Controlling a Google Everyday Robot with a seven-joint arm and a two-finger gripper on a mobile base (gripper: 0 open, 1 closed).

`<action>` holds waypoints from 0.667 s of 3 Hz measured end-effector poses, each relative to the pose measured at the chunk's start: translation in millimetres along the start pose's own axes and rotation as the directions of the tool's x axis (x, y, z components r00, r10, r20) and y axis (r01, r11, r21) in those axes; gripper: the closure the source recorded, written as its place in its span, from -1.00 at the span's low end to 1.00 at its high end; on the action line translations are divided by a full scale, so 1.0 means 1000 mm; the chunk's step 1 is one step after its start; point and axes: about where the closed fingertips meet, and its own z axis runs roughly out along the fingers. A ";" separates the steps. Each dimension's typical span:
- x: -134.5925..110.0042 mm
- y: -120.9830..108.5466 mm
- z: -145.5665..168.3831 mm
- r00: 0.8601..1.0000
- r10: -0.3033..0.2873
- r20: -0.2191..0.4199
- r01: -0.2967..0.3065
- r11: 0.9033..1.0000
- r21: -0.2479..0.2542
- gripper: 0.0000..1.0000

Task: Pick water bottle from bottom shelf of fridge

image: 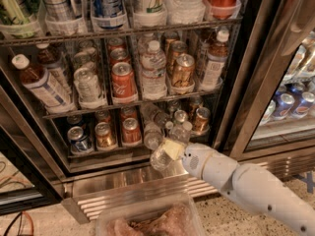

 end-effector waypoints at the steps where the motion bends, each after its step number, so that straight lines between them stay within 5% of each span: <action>1: 0.019 0.007 -0.028 0.995 0.101 0.012 -0.102 0.994 0.031 1.00; 2: 0.034 0.013 -0.038 0.988 0.154 0.008 -0.154 0.987 0.038 1.00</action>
Offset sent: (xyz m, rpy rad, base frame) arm -0.0720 -0.0058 -0.0173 0.1262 0.1621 -0.0897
